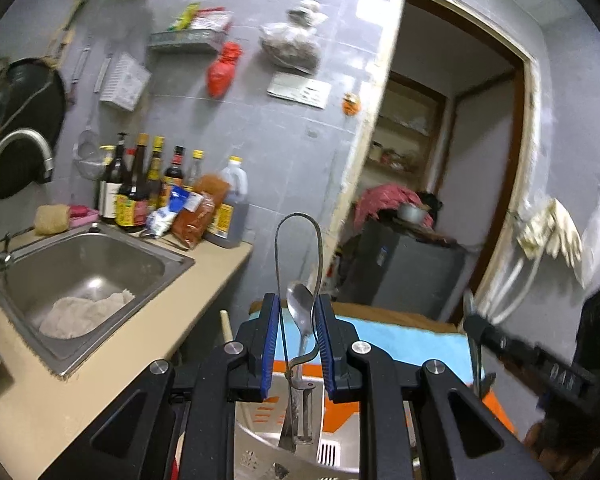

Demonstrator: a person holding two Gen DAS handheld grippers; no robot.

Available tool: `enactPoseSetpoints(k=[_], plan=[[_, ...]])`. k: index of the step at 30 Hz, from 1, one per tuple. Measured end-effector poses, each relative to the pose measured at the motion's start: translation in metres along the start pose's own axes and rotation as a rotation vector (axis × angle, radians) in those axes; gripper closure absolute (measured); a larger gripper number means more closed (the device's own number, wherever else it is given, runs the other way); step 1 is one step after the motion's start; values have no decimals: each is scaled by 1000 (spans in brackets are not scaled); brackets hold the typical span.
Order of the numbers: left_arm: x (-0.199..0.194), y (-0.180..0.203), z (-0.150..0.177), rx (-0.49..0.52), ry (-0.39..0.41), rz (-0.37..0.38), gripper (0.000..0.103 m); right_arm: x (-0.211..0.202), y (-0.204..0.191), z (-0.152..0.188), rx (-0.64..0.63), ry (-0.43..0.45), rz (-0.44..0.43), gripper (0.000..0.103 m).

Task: Organize utensils
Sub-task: 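Lift the tong and spoon and lower them into the white caddy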

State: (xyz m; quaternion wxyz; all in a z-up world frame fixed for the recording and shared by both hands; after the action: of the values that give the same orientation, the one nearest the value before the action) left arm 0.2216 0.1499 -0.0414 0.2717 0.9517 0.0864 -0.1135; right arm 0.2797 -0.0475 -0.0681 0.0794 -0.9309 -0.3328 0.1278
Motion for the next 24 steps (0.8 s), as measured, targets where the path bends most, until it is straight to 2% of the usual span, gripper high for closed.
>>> enactPoseSetpoints(k=[5, 12, 18, 24], plan=[[4, 3, 0, -44, 46, -34, 85, 0, -2, 7, 10, -9, -8, 101], [1, 10, 15, -10, 44, -47, 85, 0, -3, 8, 8, -1, -9, 101], [-3, 7, 18, -26, 48, -57, 85, -5, -2, 10, 13, 34, -12, 101], [-13, 2, 4, -52, 97, -57, 85, -4, -4, 1, 2, 68, -23, 101]])
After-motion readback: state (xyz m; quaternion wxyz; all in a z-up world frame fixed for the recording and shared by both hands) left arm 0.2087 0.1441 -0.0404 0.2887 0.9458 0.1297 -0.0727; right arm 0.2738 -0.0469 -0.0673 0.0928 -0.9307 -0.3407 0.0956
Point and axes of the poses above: each gripper's, at about its wrist camera, not at the fingertips, and x roughly the way its jaws point, y to its right, z to its underside, the point moved 2 cm from there along x, roughly the way its jaws point, and after that the axes turned 13 degrees about -x, right-handed, at the moved point
